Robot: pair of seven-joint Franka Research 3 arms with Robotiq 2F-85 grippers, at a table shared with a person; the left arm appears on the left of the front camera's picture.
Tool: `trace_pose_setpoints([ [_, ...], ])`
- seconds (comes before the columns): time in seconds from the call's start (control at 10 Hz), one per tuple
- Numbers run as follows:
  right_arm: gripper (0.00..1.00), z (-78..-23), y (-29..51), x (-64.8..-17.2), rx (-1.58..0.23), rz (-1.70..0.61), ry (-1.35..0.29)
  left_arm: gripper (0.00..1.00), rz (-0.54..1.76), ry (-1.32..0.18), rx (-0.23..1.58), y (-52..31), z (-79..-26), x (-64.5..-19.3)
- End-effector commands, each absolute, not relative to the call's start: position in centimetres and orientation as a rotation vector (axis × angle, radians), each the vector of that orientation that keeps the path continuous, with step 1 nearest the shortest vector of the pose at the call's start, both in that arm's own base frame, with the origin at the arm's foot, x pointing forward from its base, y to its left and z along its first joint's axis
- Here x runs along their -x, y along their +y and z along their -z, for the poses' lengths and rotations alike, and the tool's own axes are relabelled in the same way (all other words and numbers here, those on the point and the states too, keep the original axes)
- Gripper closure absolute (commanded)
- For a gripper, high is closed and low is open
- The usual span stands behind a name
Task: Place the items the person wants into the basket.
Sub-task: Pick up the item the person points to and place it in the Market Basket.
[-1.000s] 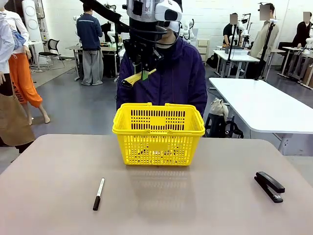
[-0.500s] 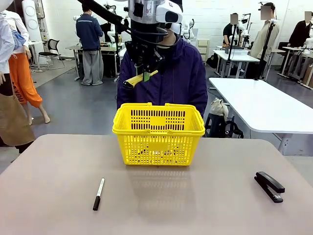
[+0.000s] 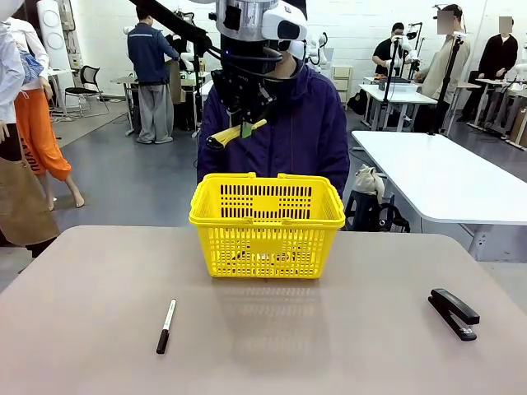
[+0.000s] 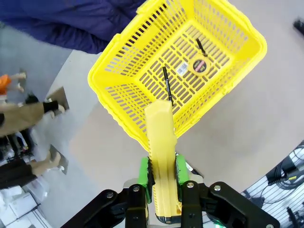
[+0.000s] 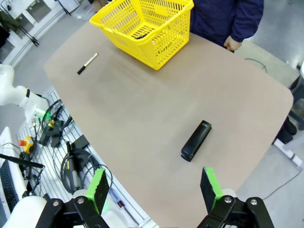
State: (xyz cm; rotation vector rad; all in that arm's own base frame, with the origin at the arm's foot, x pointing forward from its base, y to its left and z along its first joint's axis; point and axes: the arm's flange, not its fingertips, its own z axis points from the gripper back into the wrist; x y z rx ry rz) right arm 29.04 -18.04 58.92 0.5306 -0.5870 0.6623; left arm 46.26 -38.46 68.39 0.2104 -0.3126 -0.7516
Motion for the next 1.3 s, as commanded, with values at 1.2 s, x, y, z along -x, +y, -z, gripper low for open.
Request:
trace_pose_setpoints([
  [1.2, 0.0, -58.8, -18.1, -29.1, -0.554, -0.677, -0.615, 0.74, 1.179, -0.125, -0.054, -38.9, -55.2, -62.1],
])
